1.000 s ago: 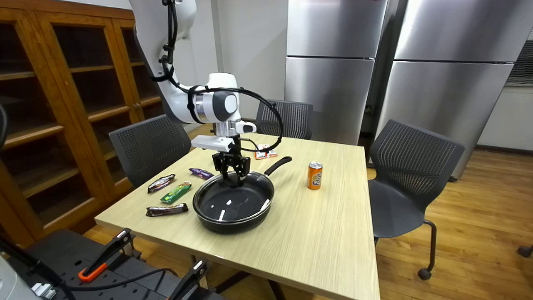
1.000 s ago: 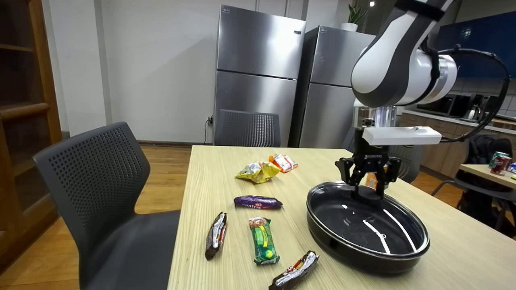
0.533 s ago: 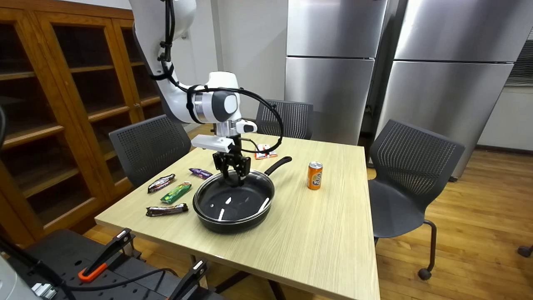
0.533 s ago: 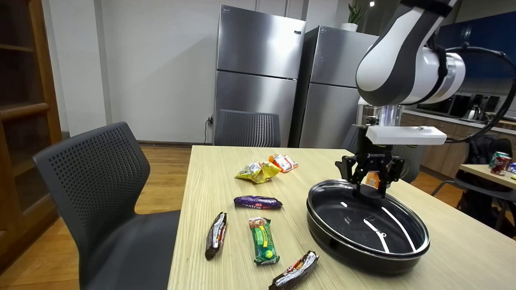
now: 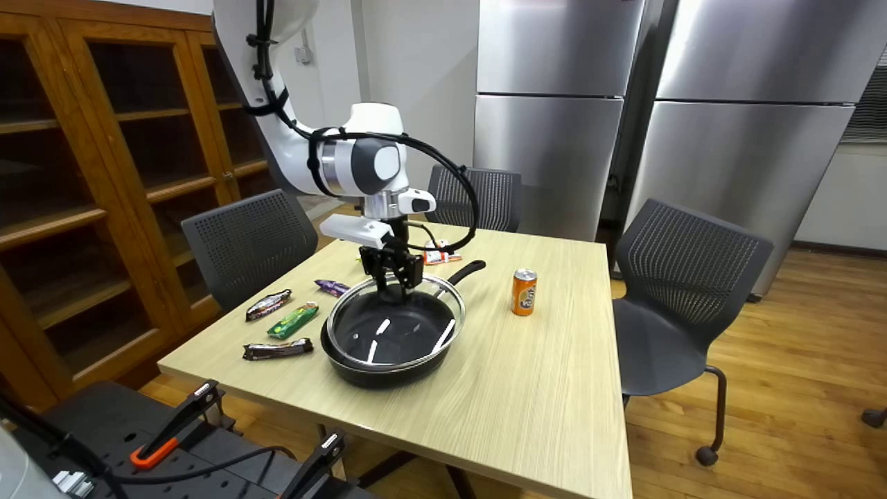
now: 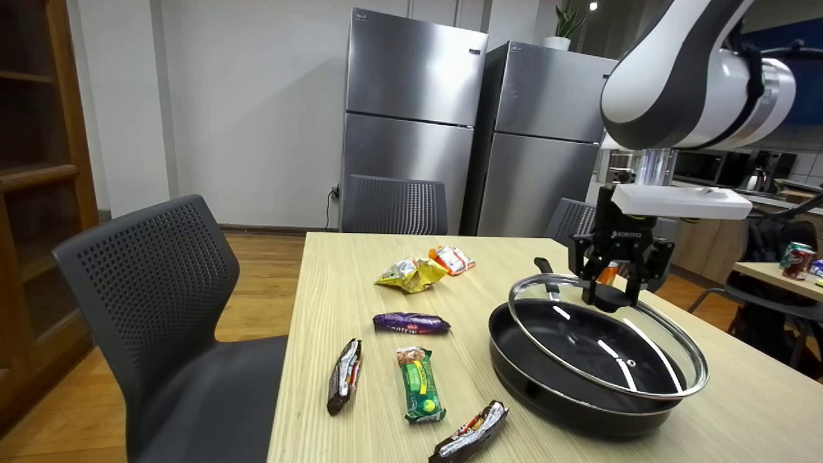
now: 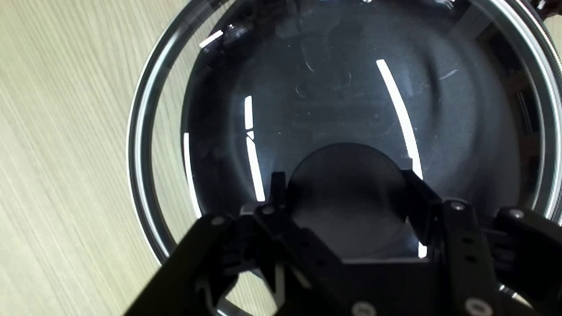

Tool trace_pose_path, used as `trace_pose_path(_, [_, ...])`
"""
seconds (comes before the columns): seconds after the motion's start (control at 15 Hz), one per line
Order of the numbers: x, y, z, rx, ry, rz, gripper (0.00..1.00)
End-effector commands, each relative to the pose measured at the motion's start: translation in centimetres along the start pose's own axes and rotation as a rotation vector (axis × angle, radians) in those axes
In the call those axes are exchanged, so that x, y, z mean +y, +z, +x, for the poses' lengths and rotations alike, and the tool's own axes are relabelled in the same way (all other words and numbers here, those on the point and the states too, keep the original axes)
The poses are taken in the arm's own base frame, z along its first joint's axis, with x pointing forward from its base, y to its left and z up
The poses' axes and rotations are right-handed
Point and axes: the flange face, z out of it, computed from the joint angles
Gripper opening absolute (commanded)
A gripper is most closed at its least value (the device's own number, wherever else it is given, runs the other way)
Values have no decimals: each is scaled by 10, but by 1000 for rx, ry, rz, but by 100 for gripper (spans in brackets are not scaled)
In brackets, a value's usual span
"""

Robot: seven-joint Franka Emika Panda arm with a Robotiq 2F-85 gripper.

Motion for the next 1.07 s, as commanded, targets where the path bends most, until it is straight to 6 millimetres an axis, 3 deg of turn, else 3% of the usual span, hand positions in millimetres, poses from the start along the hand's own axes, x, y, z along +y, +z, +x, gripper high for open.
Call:
trace_pose_path(0.0, [21,-36,-12,29,36,35,39])
trace_pose_path(0.47, [69,-55,-5,34,171,62,39])
trace_pose_path(1.0, [127,-52,5,-8,311,80,39])
